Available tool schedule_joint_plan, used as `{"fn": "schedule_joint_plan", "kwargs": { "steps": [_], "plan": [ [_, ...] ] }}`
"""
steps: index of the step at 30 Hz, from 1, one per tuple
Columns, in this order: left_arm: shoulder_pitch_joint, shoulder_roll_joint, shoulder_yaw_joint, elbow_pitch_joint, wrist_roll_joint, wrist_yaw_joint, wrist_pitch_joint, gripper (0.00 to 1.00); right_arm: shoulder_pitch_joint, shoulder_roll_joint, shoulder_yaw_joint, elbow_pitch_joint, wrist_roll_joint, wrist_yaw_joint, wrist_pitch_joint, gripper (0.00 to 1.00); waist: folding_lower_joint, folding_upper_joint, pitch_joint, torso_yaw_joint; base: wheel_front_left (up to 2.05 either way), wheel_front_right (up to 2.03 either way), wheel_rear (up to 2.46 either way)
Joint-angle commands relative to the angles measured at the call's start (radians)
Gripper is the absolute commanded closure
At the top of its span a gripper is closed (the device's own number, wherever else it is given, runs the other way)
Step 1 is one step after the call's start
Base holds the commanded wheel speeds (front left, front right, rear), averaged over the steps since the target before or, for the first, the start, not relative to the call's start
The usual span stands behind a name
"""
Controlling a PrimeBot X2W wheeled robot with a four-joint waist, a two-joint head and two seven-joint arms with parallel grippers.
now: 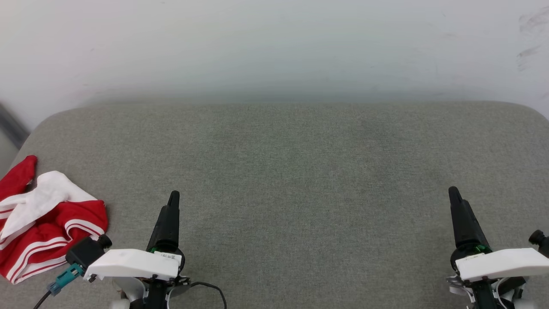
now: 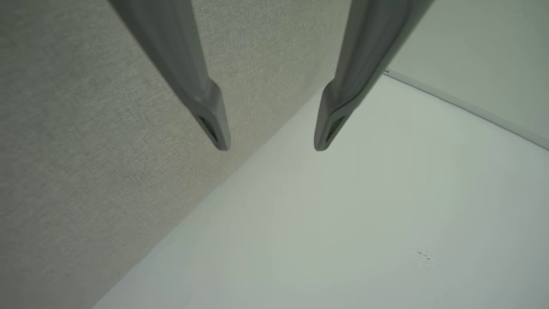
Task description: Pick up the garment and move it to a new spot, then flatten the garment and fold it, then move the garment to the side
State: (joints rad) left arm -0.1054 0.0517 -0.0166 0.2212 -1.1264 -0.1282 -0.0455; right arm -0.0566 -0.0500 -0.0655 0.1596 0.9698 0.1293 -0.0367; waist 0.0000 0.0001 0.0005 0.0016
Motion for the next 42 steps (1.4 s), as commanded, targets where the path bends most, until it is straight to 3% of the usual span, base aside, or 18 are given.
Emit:
{"fn": "schedule_joint_plan", "kwargs": {
  "steps": [1,26,42],
  "plan": [
    [-0.026,0.002,0.001,-0.015,0.033,0.002,-0.008,0.00,-0.006,-0.001,0.002,-0.021,-0.035,0.002,-0.010,0.00,0.0000,-0.0001,0.000,0.000,0.00,0.00,0.00],
    [-0.054,0.038,-0.045,0.011,0.532,0.019,-0.093,0.00,0.003,-0.001,0.000,-0.076,-0.472,0.002,0.005,0.00,0.0000,-0.0001,0.000,0.002,0.00,0.00,0.00],
    [-0.064,0.056,-0.068,0.039,0.710,0.037,-0.133,0.00,0.011,-0.001,-0.006,-0.093,-0.643,0.002,0.013,0.00,0.0000,-0.0001,0.002,0.005,0.00,0.00,0.00]
  ]
}}
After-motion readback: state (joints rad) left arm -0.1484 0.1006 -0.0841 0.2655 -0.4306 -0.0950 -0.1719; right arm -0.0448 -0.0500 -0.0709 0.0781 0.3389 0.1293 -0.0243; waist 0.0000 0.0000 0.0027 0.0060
